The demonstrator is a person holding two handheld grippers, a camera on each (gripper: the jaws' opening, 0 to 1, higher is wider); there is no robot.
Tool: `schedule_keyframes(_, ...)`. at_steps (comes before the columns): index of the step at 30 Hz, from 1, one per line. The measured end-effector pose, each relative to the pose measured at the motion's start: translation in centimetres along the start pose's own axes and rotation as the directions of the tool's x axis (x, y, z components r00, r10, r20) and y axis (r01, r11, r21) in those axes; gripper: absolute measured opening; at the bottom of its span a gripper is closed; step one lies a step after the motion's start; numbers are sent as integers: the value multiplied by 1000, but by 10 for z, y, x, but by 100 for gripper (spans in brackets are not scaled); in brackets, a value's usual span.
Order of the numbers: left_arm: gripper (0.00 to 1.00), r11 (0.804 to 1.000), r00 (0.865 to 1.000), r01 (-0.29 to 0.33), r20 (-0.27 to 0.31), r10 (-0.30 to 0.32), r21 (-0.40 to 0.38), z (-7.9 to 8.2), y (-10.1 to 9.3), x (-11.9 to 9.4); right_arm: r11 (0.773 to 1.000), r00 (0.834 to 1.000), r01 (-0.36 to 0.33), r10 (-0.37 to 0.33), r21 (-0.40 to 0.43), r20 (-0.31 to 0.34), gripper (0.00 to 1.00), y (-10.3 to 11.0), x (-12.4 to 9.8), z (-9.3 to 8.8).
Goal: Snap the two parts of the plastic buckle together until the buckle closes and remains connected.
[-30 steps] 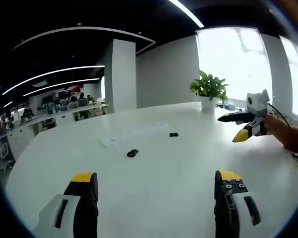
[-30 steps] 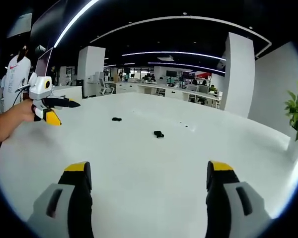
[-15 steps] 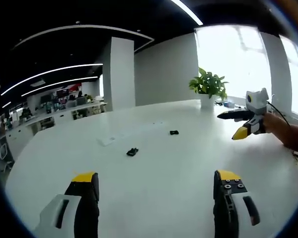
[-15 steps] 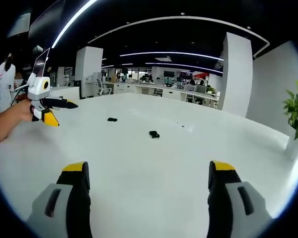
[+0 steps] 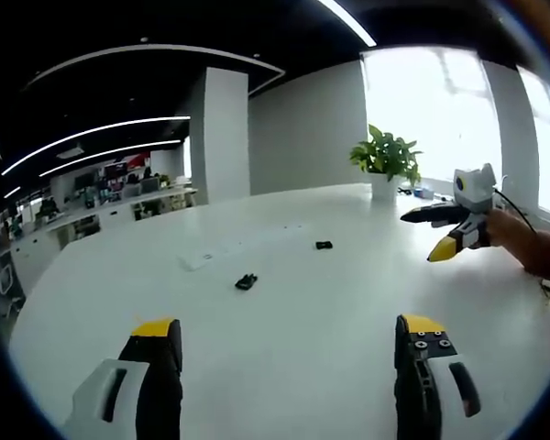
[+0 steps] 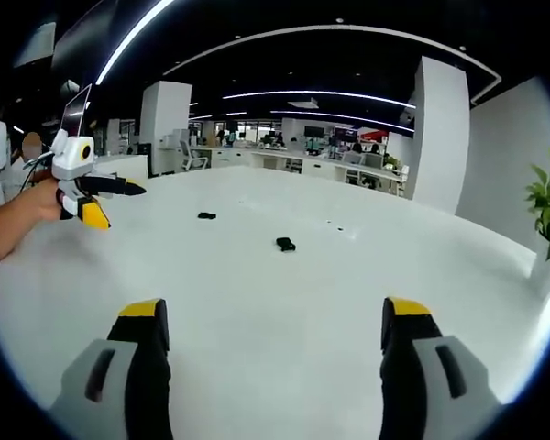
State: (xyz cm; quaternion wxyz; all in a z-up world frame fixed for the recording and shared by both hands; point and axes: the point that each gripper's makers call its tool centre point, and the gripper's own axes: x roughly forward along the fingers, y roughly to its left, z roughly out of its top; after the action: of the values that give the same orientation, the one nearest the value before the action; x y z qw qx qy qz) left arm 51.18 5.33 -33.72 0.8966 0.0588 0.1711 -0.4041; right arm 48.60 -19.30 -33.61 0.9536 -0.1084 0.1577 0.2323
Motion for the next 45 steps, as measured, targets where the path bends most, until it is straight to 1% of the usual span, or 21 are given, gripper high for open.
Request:
schedule_keyframes(3,98,1000,1000,1,-1,-1,4,3,1,4,1000,1000,5,-5,3,3,96,0,2,2)
schedule_keyframes(7,99,1000,1000,13,3,-14,21,5,-2,7,1000,1000,-5,5,3,5,94,-1,6,3)
schedule_keyframes(13,99,1000,1000,18,-7,-17,26,4,0,15,1000,1000,-10,10,-2,-1,93,-4,12,2)
schedule_keyframes(22,99,999,999,39,-1,-39,19,5,0,20,1000,1000,-13,13,-7,15,91,-11,18,10)
schedule_keyframes(25,99,999,999,38,-9,-38,24,5,3,22,1000,1000,-12,12,-2,14,90,-13,20,10)
schedule_keyframes(36,98,999,999,39,-9,-39,8,4,6,28,1000,1000,-12,12,-5,5,89,-15,23,9)
schedule_keyframes(40,98,999,999,40,-10,-40,8,3,9,30,1000,1000,-9,9,-8,8,86,-16,24,11)
schedule_keyframes(45,97,999,999,37,-15,-37,4,3,12,32,1000,1000,-11,11,-11,13,84,-16,26,14)
